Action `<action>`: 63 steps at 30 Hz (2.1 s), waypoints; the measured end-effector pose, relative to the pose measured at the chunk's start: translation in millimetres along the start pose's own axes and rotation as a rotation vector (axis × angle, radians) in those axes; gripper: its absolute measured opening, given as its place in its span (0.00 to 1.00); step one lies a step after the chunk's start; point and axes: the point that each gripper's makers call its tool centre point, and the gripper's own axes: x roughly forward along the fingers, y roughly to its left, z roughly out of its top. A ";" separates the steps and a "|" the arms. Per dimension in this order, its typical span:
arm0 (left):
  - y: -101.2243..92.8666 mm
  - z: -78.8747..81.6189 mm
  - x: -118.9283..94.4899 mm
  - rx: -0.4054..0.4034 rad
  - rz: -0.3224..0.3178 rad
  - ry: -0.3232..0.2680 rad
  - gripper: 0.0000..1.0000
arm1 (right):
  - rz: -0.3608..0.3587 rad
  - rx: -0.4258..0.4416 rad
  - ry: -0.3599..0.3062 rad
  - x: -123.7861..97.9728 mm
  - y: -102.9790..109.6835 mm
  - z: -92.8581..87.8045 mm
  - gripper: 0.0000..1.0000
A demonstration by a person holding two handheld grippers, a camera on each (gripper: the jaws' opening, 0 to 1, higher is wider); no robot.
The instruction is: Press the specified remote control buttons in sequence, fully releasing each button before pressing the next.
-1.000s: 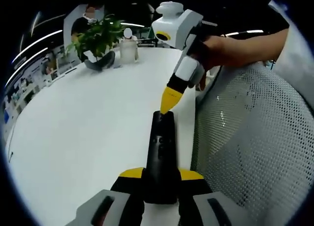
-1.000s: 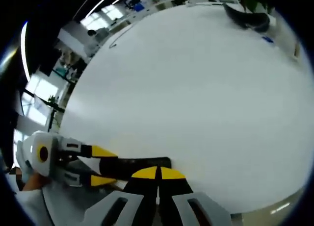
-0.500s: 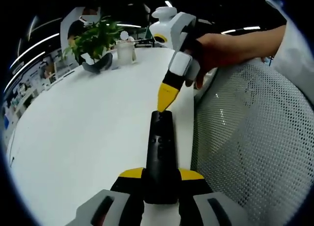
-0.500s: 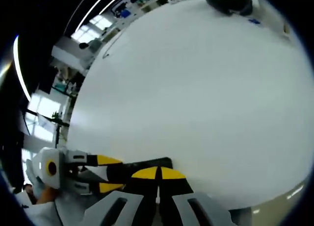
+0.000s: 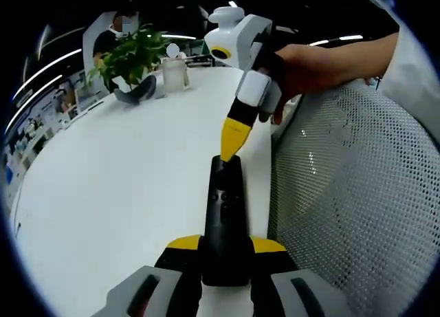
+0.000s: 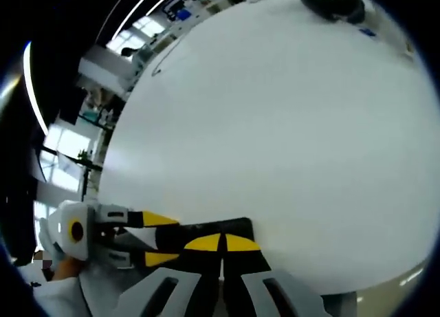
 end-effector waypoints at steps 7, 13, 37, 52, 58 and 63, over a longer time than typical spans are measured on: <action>0.0 0.3 -0.1 -0.002 0.000 -0.001 0.24 | -0.028 -0.032 0.008 1.8 -1.9 -0.6 0.00; -0.1 0.3 -0.2 -0.004 0.000 -0.002 0.24 | -0.030 -0.024 0.006 1.9 -3.2 -0.4 0.00; -0.1 0.8 0.8 0.018 0.003 -0.006 0.24 | 0.019 -0.030 0.009 6.4 8.2 -2.1 0.00; -0.4 0.7 1.2 0.021 -0.003 -0.009 0.24 | 0.006 -0.015 0.022 9.0 7.2 -4.1 0.00; 0.2 0.1 0.6 0.021 -0.004 -0.013 0.24 | 0.024 0.031 0.022 9.9 7.0 -3.5 0.00; 0.7 -0.7 0.1 0.022 -0.004 -0.014 0.24 | 0.031 0.044 0.020 10.8 7.4 -3.1 0.00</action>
